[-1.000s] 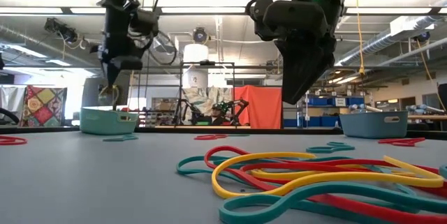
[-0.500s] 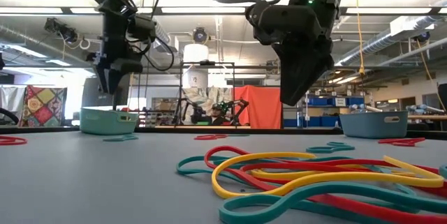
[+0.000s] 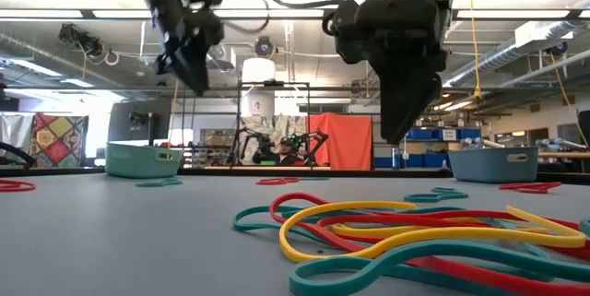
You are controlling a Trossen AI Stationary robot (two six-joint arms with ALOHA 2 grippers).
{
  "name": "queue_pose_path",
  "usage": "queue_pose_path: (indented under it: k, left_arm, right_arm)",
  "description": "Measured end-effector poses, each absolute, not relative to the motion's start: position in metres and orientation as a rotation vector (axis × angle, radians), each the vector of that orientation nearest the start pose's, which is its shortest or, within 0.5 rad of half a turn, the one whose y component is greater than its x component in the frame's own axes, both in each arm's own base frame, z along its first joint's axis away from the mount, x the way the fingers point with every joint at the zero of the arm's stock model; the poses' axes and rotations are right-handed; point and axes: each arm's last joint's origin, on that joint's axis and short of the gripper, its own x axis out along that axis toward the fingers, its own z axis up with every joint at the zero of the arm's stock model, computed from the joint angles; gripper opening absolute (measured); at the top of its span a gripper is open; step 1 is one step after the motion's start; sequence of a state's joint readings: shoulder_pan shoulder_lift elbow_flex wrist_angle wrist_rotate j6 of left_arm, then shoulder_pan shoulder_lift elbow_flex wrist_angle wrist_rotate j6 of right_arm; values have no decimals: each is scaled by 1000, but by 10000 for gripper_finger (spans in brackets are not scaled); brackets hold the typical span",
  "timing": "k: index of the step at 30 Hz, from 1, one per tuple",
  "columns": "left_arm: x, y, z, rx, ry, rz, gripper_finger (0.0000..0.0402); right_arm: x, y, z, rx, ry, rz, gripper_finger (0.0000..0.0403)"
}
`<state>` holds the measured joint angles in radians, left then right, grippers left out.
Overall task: Sort rubber bands into baskets
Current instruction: Put the yellow rubber band into the green bin
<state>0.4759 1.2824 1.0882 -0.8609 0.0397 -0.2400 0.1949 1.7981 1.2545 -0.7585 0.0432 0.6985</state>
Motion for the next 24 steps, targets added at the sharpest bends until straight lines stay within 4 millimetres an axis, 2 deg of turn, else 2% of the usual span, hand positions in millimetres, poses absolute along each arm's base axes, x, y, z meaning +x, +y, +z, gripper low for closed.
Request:
queue_pose_path:
  k: [6, 12, 18, 24]
  left_arm:
    - [235, 63, 287, -441, 977, 433, 131]
    - [241, 11, 286, -478, 1005, 376, 131]
    - [226, -57, 282, -456, 1105, 305, 131]
    - [200, -122, 273, -447, 1182, 116, 131]
  right_arm:
    - [339, 65, 192, 477, 1271, -349, 137]
    - [338, 71, 192, 528, 1266, -379, 137]
    - [336, 82, 192, 513, 1255, -387, 137]
    - [336, 83, 192, 474, 1241, -381, 137]
